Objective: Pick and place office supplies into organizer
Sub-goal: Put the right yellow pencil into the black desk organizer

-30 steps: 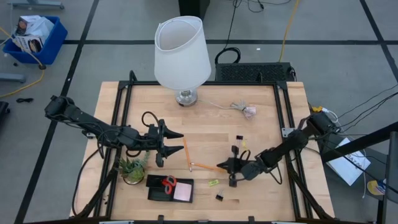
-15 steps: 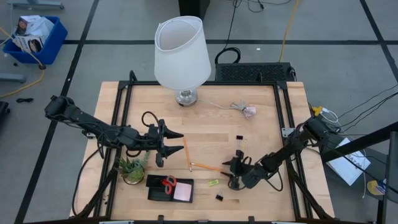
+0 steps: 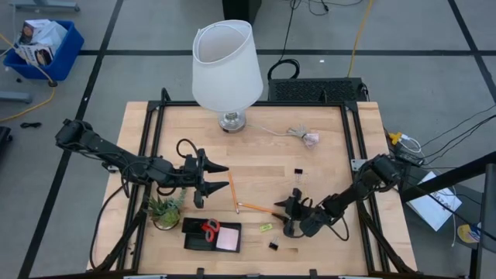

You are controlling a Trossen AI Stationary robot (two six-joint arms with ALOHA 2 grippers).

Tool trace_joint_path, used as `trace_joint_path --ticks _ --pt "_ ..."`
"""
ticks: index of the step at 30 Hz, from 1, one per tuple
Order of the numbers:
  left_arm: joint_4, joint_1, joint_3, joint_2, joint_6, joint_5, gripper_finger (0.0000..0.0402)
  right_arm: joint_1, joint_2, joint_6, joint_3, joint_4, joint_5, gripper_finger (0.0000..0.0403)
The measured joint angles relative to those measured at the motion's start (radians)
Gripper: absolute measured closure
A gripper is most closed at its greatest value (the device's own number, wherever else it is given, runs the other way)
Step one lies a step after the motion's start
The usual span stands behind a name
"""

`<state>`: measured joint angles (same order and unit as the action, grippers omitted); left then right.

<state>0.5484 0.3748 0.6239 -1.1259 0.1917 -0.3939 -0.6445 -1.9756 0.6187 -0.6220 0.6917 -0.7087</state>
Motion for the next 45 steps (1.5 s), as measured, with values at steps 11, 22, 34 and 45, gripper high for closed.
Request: trace_joint_path --ticks 11,22,34,45 --pt "0.0 0.0 0.0 0.0 0.0 0.0 0.0167 -0.019 -0.03 0.034 -0.002 -0.102 -0.015 0.0249" --pt "0.0 0.0 0.0 0.0 0.002 0.0 0.0167 -0.015 -0.03 0.062 -0.001 -0.146 -0.007 0.03" --pt "0.0 0.0 0.0 0.0 0.002 0.0 0.0167 0.015 -0.028 0.062 0.0 -0.118 0.027 0.0389" --pt "0.002 0.0 0.0 0.0 0.001 0.0 0.0167 0.041 0.092 -0.224 0.008 -0.034 0.023 0.0392"
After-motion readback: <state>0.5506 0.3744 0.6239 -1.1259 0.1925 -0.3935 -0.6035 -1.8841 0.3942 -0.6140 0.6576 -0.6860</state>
